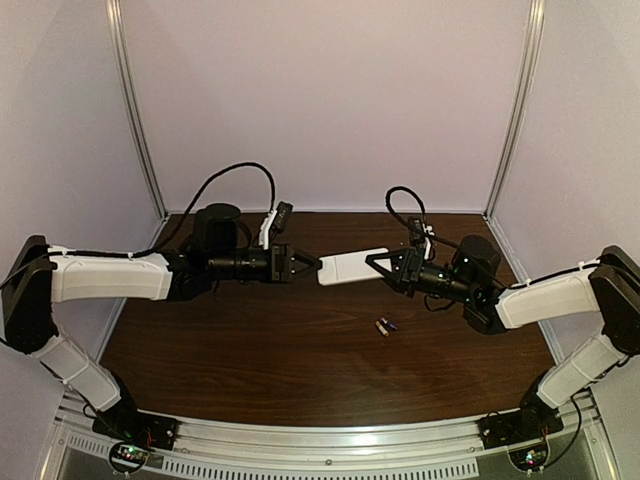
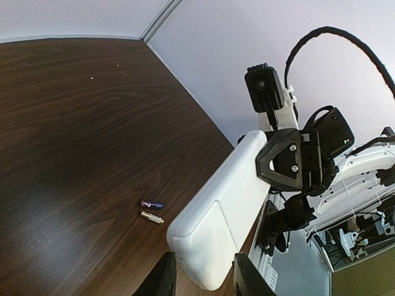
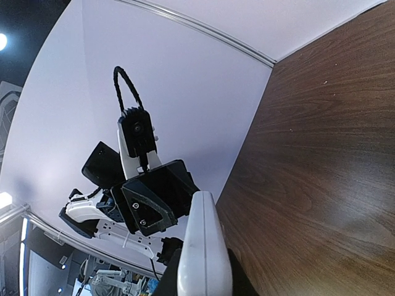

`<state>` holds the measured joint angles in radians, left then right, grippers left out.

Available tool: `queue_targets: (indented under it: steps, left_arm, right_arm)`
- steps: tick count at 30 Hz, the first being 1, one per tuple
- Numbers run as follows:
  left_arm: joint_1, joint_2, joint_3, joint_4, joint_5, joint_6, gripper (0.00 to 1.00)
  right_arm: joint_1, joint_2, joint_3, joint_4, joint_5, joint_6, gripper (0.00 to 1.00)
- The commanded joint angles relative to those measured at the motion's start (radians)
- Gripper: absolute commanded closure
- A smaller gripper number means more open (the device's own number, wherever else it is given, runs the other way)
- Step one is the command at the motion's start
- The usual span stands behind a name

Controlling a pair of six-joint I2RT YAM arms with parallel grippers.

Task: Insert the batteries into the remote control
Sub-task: Remove the battery cover from the remote control.

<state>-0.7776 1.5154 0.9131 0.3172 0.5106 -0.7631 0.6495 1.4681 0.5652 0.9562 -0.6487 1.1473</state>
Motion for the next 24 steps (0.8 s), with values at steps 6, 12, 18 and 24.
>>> queue_targets:
  steps: [6,12,18,24]
  left_arm:
    - [-0.014,0.046,0.033,0.015,-0.003,-0.008,0.69]
    - [-0.015,0.047,0.036,0.022,0.010,-0.012,0.75]
    - [-0.023,0.034,0.052,-0.022,-0.017,-0.004,0.79]
    - [-0.034,0.042,0.059,-0.031,-0.022,0.001,0.81]
  right_arm:
    - [0.009,0.016,0.019,0.036,0.009,-0.021,1.00]
    - [0.009,0.018,0.014,0.034,0.020,-0.024,1.00]
    - [0.008,0.018,0.015,-0.024,0.056,-0.041,1.00]
    - [0.010,0.006,0.018,-0.070,0.075,-0.061,1.00]
